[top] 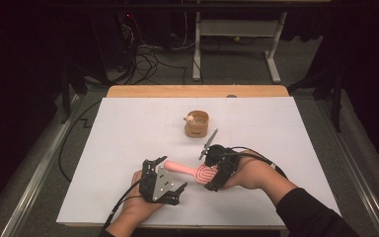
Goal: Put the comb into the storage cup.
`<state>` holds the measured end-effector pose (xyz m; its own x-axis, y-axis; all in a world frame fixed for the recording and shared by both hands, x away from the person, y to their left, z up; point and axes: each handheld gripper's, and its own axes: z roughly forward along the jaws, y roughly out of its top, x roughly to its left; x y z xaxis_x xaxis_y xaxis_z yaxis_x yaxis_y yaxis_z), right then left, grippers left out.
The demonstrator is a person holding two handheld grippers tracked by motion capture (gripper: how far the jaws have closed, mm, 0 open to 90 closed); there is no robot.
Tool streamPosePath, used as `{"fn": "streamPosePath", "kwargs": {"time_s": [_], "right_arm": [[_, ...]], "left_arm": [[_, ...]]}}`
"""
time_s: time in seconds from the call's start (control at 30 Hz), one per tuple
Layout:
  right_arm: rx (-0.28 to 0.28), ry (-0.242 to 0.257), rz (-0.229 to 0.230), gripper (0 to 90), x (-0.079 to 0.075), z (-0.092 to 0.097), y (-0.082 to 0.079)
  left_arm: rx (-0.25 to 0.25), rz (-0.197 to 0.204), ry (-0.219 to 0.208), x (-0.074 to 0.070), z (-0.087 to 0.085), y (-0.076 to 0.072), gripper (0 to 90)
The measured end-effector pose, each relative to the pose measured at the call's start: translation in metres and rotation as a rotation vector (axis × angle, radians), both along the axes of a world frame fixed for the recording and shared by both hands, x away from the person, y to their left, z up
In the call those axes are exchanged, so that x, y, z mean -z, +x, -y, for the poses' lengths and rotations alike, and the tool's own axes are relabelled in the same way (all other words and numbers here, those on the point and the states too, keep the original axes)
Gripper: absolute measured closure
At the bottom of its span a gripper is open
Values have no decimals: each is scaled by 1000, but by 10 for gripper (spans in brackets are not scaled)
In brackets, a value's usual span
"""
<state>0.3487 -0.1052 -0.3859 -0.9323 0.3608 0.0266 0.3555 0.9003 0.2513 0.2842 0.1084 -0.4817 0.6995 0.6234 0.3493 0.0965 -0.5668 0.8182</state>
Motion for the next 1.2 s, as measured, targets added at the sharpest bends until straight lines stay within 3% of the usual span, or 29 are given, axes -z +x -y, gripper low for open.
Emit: {"fn": "streamPosePath", "kwargs": {"time_s": [0.37, 0.5, 0.63, 0.83, 0.9, 1.07, 1.2], "right_arm": [[-25, 0, -5, 201, 2, -15, -3], [-29, -2, -2, 201, 1, -19, -3], [-32, 1, -1, 201, 0, -22, -2], [-34, 4, -8, 201, 0, -25, -2], [-34, 2, -8, 201, 0, -25, -1], [-27, -2, -8, 201, 0, -27, -1], [-33, -8, -7, 201, -1, -28, -2]], "left_arm": [[-20, 3, 56, 1, 6, 2, 8], [-35, 13, 94, 2, 10, 1, 9], [-38, -10, 129, 2, 11, 2, 50], [-56, -4, 156, 3, 11, 1, 95], [-51, -8, 173, 3, 12, 0, 147], [-43, 14, 208, 2, 16, -3, 149], [-42, 31, 237, 3, 18, -5, 206]]}}
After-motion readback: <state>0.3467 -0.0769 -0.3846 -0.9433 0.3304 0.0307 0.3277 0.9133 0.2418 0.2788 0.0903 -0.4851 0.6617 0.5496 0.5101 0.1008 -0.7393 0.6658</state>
